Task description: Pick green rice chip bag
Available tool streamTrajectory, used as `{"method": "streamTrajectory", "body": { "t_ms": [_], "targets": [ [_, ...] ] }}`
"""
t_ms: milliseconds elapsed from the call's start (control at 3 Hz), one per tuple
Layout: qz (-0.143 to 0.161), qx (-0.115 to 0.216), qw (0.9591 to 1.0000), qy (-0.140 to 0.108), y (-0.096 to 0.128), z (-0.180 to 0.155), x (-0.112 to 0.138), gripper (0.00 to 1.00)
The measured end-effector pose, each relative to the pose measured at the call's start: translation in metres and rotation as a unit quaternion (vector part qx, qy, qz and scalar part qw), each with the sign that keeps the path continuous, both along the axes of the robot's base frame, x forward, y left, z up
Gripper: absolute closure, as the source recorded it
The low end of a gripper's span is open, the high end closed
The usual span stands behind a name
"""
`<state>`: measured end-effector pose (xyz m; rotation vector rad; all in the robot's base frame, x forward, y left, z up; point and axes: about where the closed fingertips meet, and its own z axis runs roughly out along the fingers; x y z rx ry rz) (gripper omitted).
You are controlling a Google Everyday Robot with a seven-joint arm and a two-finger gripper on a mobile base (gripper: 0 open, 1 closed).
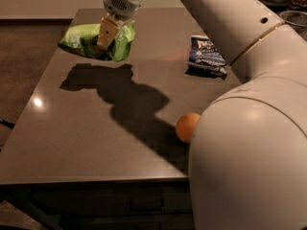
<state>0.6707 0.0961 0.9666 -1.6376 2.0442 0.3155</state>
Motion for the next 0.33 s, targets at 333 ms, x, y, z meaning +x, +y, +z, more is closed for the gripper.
{"method": "streamTrajectory", "body": {
  "t_ms": [333],
  "targets": [
    [0.004, 0.005, 1.0000, -0.005, 0.0008, 0.0090, 0.0002, 1.00]
  ]
}}
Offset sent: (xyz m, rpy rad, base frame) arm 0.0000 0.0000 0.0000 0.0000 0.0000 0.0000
